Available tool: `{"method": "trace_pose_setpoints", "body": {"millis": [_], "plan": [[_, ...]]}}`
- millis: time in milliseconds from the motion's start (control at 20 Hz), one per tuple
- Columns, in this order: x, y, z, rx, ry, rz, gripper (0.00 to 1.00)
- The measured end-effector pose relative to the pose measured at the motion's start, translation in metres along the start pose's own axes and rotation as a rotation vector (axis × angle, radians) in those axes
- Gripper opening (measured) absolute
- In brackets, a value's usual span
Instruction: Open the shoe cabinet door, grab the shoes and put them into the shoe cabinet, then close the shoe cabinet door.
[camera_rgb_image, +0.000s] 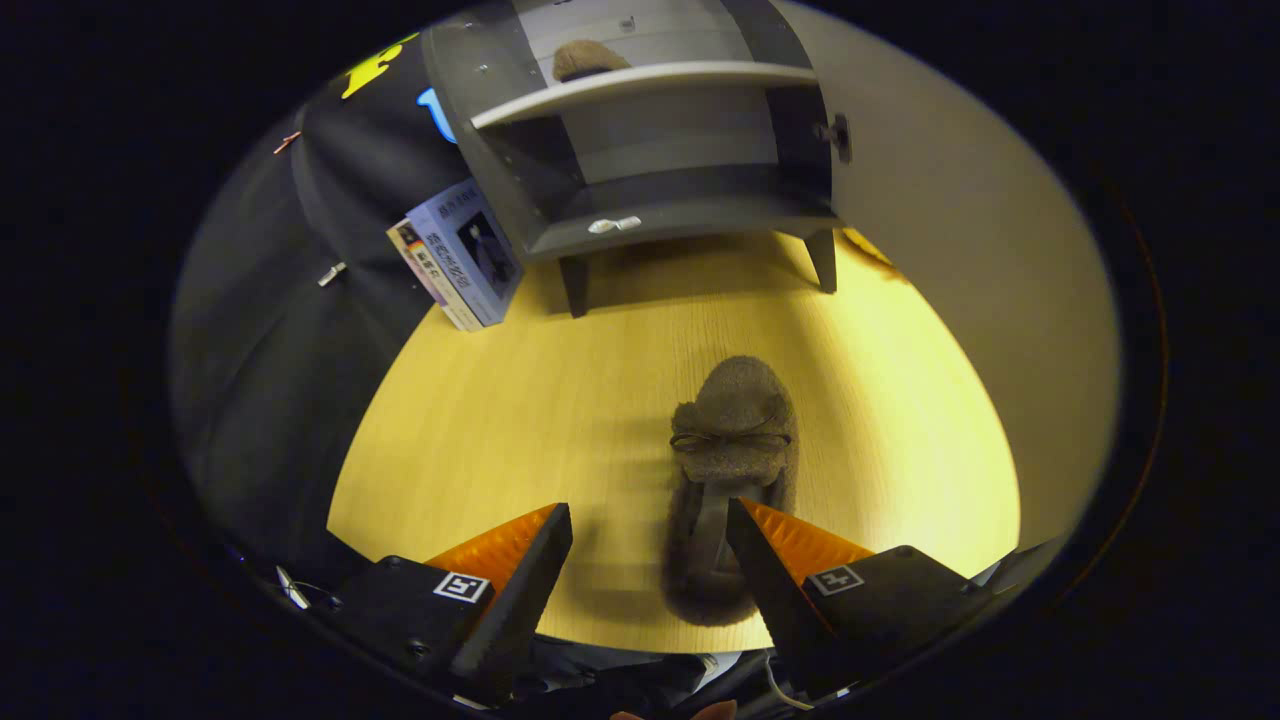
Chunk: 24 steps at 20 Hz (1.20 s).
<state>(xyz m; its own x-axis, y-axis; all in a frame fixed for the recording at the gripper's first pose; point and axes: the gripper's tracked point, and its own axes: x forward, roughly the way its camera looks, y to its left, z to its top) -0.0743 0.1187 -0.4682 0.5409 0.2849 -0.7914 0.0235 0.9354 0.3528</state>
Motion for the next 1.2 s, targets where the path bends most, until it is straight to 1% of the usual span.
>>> {"method": "trace_pose_setpoints", "body": {"millis": [150,200,250,450,550,650,750,850,950,1100,1200], "plan": [[0.034,-0.005,-0.003,0.034,-0.018,-0.029,0.99],[0.045,-0.006,-0.001,0.044,-0.037,-0.039,0.97],[0.056,-0.009,0.001,0.044,-0.05,-0.062,0.97],[0.086,-0.02,0.016,0.05,-0.126,-0.143,0.78],[0.09,-0.035,0.023,0.057,-0.146,-0.189,0.56],[0.086,-0.036,0.03,0.103,-0.17,-0.167,0.34],[0.073,-0.04,0.04,0.06,-0.209,-0.168,0.11],[0.054,-0.038,0.053,0.02,-0.245,-0.156,0.11],[0.028,-0.03,0.073,0.014,-0.292,-0.127,0.11],[-0.017,-0.021,0.116,0.013,-0.384,-0.1,0.12],[-0.049,-0.013,0.148,-0.01,-0.44,-0.09,0.11]]}}
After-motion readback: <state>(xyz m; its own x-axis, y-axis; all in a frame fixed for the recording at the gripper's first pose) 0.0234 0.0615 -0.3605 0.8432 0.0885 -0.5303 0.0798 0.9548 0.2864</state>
